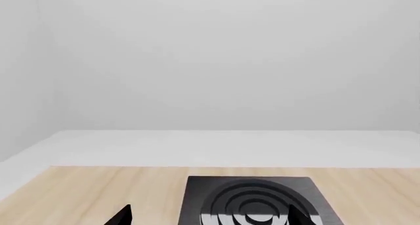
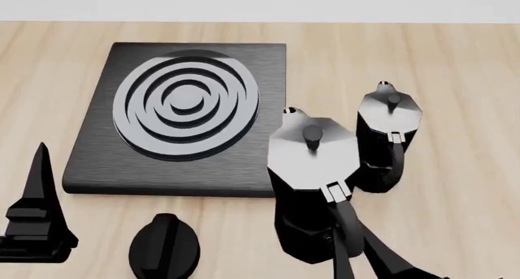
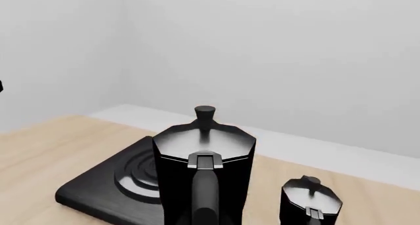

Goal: Put the right moka pot on the stove.

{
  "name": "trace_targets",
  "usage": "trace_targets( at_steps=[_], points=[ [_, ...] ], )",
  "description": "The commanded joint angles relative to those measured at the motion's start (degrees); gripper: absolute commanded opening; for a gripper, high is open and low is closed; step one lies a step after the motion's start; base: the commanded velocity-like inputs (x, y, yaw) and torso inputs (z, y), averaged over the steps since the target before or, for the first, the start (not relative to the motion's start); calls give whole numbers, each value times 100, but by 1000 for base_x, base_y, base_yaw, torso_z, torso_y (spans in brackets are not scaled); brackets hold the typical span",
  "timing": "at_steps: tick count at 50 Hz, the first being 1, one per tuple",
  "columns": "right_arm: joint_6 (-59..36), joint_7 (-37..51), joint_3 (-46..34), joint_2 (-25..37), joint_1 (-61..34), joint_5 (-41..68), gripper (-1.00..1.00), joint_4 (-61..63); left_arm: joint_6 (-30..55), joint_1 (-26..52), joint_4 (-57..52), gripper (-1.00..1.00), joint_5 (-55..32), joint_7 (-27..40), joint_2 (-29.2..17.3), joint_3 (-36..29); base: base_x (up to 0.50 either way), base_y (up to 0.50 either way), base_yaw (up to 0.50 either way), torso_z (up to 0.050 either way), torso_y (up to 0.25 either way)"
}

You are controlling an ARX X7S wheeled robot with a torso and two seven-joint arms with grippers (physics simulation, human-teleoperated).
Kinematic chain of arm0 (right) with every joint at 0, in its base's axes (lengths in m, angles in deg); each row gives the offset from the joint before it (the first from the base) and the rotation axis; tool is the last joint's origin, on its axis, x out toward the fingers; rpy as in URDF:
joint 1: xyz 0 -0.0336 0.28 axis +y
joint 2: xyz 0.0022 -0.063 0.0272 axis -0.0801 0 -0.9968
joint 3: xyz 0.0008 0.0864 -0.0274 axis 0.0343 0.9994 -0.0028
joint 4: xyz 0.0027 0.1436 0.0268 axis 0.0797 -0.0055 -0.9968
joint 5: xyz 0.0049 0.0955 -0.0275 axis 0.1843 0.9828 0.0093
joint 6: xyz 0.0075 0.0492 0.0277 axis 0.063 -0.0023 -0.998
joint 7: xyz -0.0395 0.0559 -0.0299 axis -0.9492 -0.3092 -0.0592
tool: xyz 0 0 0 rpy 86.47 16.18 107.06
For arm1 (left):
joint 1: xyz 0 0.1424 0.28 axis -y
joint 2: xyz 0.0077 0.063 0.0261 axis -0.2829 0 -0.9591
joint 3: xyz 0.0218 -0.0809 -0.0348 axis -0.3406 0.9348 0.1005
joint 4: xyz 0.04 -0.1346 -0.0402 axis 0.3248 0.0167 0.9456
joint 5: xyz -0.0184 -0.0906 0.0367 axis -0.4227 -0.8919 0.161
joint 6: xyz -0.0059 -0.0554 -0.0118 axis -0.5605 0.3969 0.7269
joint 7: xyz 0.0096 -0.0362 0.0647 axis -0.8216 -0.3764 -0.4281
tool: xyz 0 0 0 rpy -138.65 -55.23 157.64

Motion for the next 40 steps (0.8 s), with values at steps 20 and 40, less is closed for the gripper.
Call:
trace_targets(
  at_steps=[20, 40],
  points=[
    [-1333, 128, -791, -229, -2063, 341, -100, -179, -88, -22, 4, 100, 17, 23, -43, -52, 0, 0, 0, 0, 1],
    [-1747, 96, -1324, -511, -3086, 273, -100, -754, -120, -22, 2, 100, -80, 40, -76, -29, 0, 0, 0, 1, 0]
  ],
)
